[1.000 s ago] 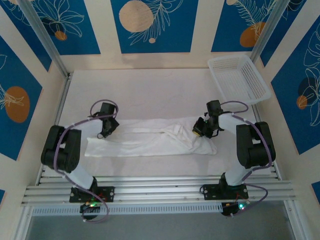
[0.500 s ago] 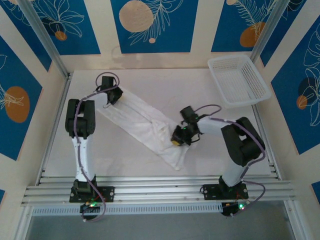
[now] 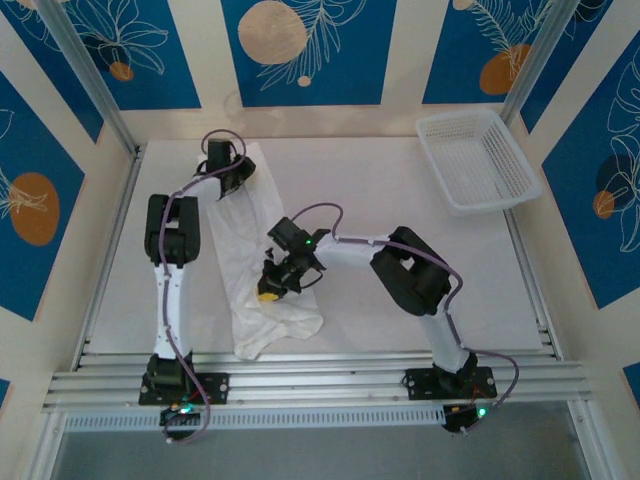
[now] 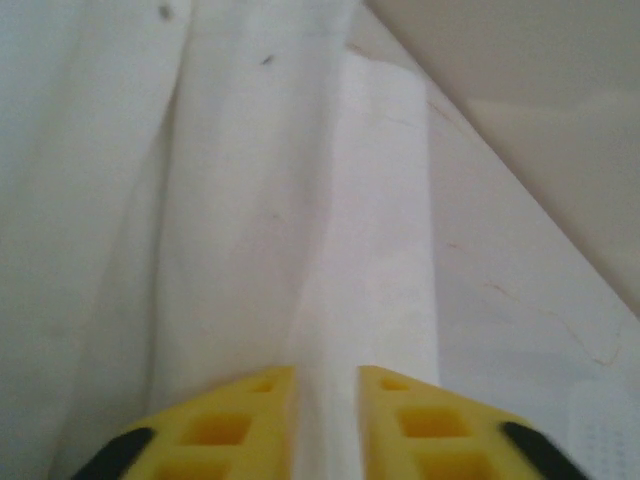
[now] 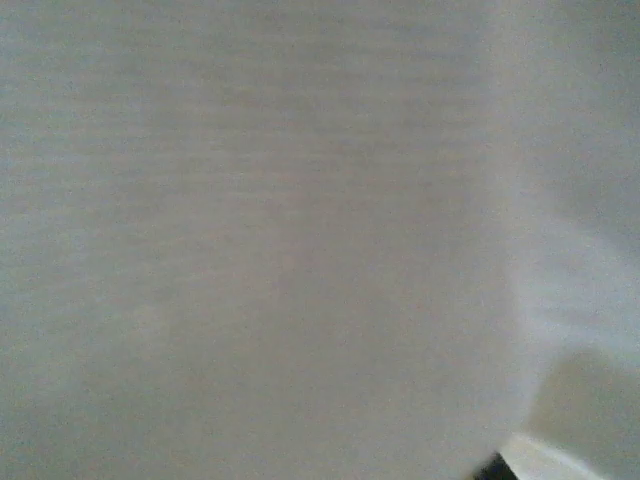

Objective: Fold the inside-out t-shirt

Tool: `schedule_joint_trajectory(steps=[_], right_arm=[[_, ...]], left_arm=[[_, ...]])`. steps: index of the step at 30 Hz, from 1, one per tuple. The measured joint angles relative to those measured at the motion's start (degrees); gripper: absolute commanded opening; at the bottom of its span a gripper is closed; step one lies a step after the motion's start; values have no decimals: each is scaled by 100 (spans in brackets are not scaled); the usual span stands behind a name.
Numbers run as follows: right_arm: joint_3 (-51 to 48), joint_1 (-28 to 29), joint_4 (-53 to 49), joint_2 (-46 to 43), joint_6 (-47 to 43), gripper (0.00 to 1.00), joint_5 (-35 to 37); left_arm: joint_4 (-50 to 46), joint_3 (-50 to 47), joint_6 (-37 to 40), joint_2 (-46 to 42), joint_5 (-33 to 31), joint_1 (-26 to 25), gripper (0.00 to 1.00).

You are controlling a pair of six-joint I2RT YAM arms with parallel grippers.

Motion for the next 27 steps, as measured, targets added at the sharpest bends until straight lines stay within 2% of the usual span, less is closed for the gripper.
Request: schedule_joint_trajectory(steps=[3, 8, 10, 12, 14, 17, 23, 27], right_arm=[[-269, 13, -2, -435, -223, 2, 271], [-2037, -151, 361, -2830, -402, 30, 1182], [-2656, -380, 597, -3652, -518, 37, 1340], [-2992, -608, 651, -4068, -710, 39, 1471], [-3150, -743, 623, -4144, -920, 39, 1519], [-3366, -826, 575, -4061, -1073, 42, 1473], [-3746, -903, 492, -3670, -1193, 46, 1327], [-3744, -898, 581, -3171, -1215, 46, 1169]], left_arm=[[-44, -791, 162, -944, 20, 20, 43], [-4, -2411, 273, -3681, 81, 35, 49], [-20, -2955, 372, -4767, 85, 9, 49], [-157, -3508, 490, -5790, 9, -85, 49], [-415, -4170, 605, -6736, -151, -291, 50], [-997, -5136, 623, -7715, -273, -776, 51], [-2551, -6793, 348, -9189, -422, -1355, 54], [-3279, -7302, 144, -9908, -459, -1497, 57]])
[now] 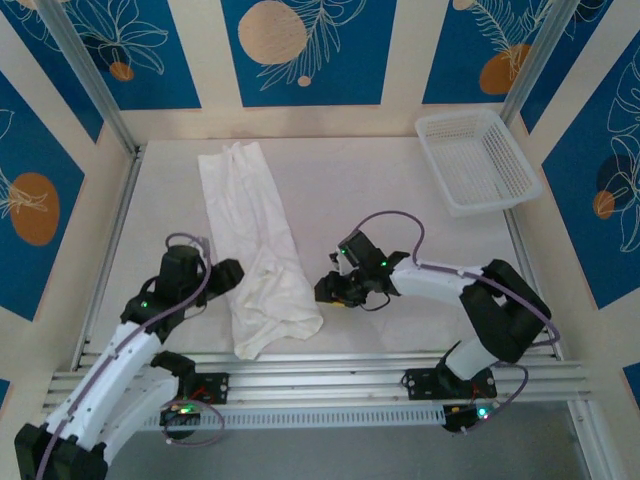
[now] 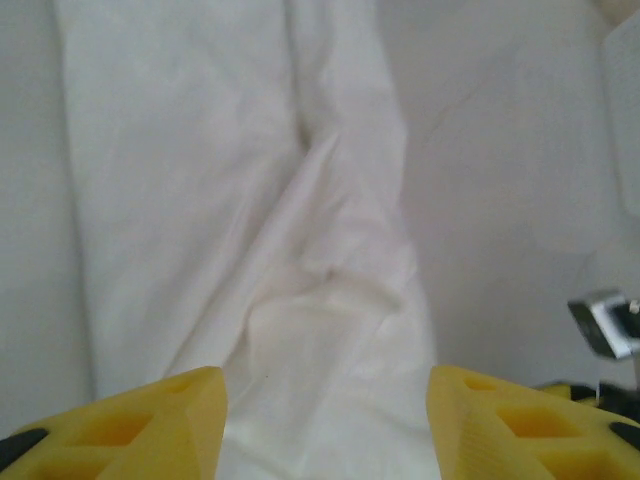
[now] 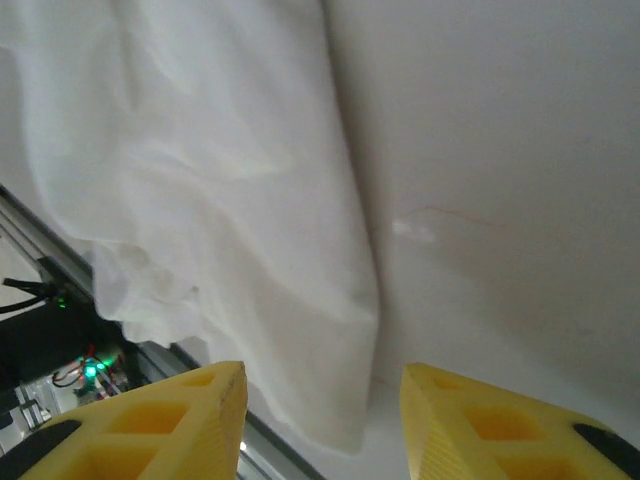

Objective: Fold the inside-out t-shirt

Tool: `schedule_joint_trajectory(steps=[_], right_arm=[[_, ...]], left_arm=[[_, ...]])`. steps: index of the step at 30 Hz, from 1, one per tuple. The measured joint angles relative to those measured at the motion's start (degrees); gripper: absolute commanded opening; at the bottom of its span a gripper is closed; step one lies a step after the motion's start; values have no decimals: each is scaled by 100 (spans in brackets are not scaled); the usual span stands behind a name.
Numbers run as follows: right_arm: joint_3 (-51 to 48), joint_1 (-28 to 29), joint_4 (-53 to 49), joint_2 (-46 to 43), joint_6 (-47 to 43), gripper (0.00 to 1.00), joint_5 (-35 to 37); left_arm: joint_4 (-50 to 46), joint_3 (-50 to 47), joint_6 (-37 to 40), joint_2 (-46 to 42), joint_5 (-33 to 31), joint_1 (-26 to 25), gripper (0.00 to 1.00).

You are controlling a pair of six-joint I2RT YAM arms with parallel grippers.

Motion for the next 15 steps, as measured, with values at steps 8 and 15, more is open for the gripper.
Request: schedule_joint_trajectory(steps=[8, 15], right_arm=[[358, 136, 85, 822, -2, 43, -240], [748, 308, 85, 1215, -59, 29, -404]], left_arm=[[-564, -723, -304, -503, 26, -24, 59], [-708, -960, -501, -649, 55, -26, 60]])
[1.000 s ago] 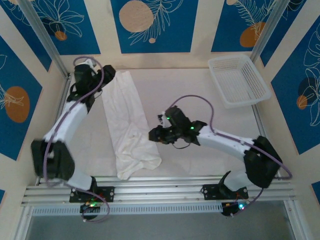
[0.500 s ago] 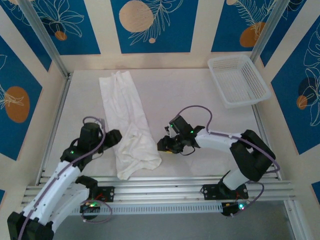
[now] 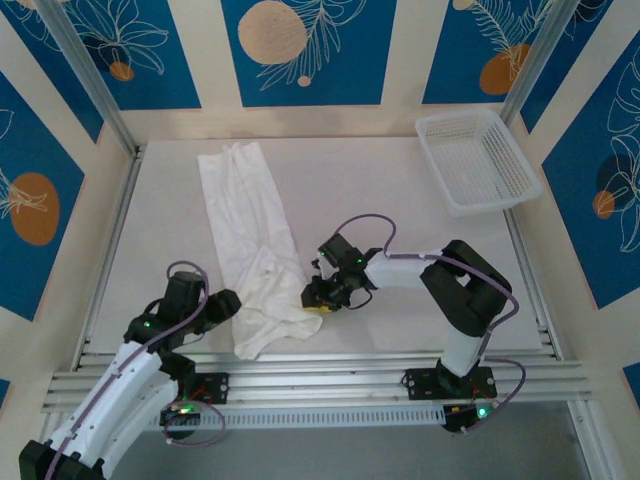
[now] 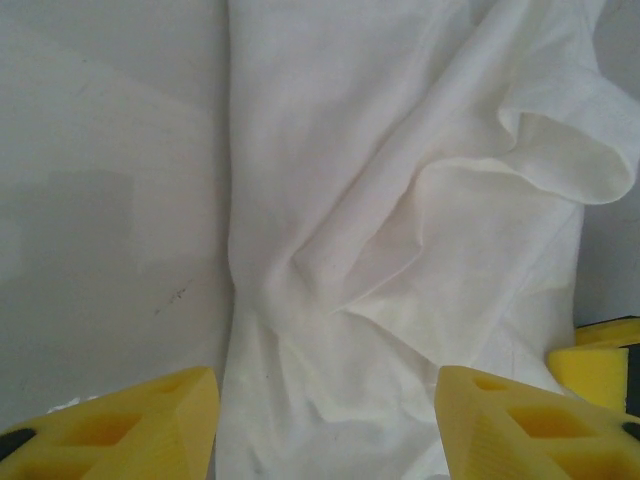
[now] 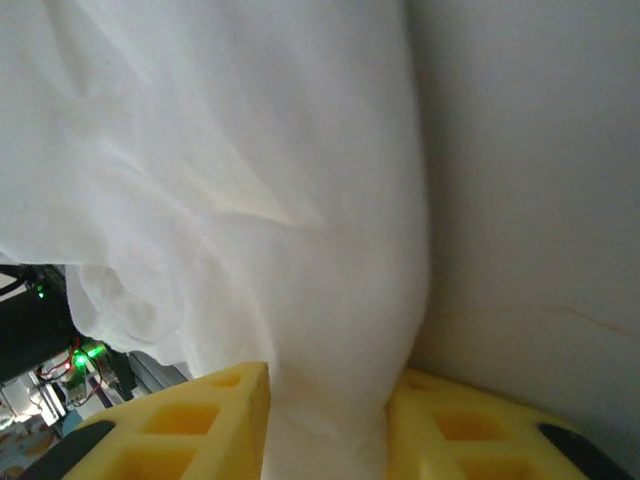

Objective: Fold the inside-out t-shirt

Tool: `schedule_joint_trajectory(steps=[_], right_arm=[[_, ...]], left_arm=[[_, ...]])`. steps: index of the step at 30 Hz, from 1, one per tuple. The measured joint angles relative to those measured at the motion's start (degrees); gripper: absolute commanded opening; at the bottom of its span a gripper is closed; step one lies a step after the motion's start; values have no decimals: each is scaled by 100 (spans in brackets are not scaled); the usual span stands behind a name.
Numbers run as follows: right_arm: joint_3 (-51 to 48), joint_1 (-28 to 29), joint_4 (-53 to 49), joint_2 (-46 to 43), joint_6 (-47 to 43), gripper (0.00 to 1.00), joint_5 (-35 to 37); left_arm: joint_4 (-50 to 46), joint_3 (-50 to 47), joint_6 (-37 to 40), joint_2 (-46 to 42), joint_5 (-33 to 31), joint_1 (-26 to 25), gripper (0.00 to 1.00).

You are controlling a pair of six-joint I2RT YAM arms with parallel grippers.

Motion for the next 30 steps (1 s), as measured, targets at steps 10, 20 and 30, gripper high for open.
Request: schedule_joint_trajectory(steps=[10, 20, 30], right_arm=[[7, 17, -22, -208, -39, 0, -33], [-72, 17, 13, -529, 2, 0, 7], [-72, 17, 11, -529, 46, 0, 31]], left_arm=[[-52, -369, -494, -15, 236, 0, 54], [483, -566, -658, 627, 706, -9, 30], [804, -713, -693, 710, 697, -9, 51]])
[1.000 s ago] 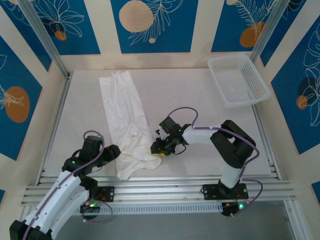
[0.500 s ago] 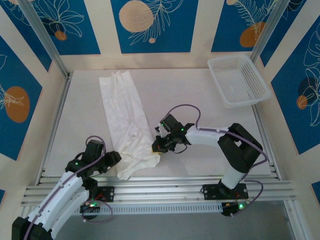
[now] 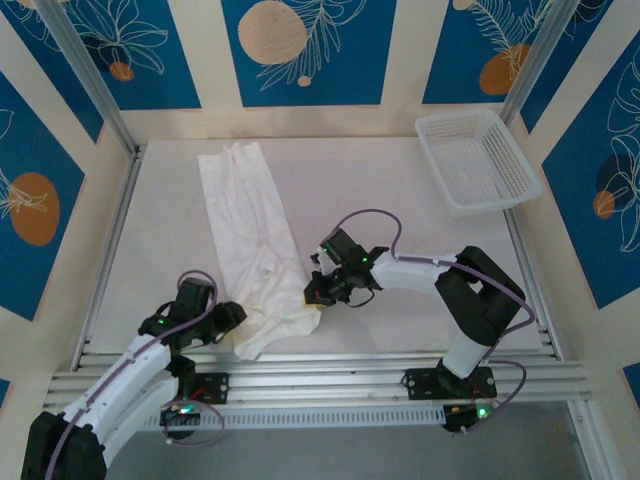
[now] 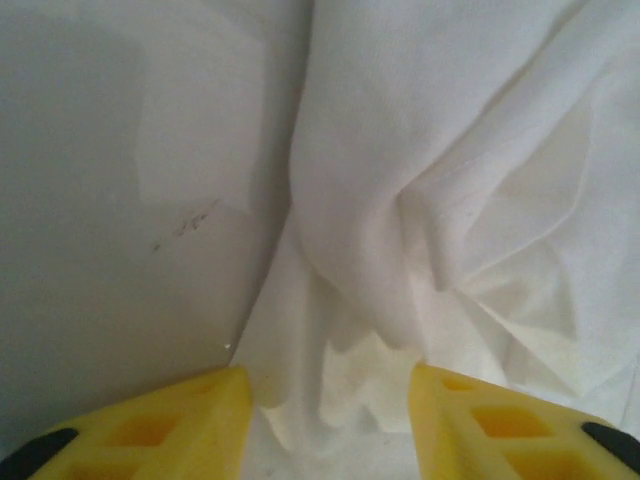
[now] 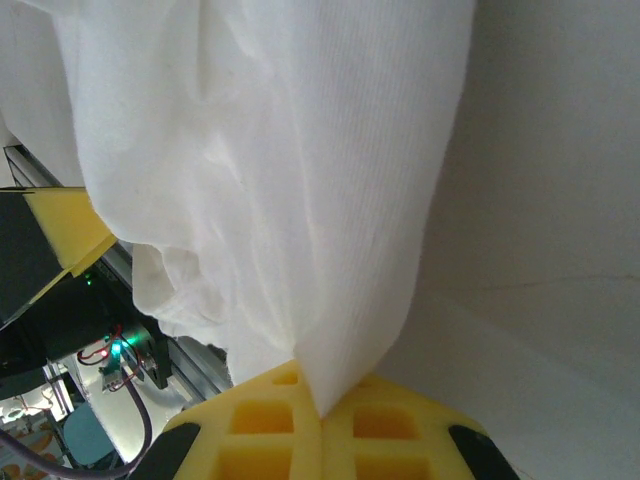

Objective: Fold the inside-out t-shirt

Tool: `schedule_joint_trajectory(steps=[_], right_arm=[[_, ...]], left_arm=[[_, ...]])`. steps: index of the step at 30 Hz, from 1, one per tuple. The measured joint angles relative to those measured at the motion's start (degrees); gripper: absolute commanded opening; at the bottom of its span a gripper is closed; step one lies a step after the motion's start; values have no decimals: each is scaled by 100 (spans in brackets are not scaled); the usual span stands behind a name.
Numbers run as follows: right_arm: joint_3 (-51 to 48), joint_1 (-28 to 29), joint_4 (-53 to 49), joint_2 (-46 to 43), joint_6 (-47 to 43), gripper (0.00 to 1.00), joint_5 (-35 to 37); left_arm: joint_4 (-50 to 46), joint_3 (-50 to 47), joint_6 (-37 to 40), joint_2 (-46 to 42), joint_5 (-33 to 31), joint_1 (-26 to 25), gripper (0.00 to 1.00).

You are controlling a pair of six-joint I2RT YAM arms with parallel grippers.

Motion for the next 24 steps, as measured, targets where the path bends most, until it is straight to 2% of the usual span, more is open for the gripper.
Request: schedule_joint_trajectory(steps=[5, 11, 13, 17, 24], right_arm=[[0, 0, 0, 7, 0, 0, 0], [0, 0, -17, 120, 0, 0, 0], [0, 0, -22, 122, 0, 0, 2], [0, 0, -22, 122, 0, 0, 2], [0, 0, -24, 122, 0, 0, 20]], left_arm=[[-308, 87, 37, -90, -251, 0, 50], [-267, 107, 35, 157, -258, 0, 44], [-269, 140, 35, 256, -280, 2, 37], [-289, 151, 26, 367, -339, 9, 15], [415, 125, 31, 409, 31, -22, 0]])
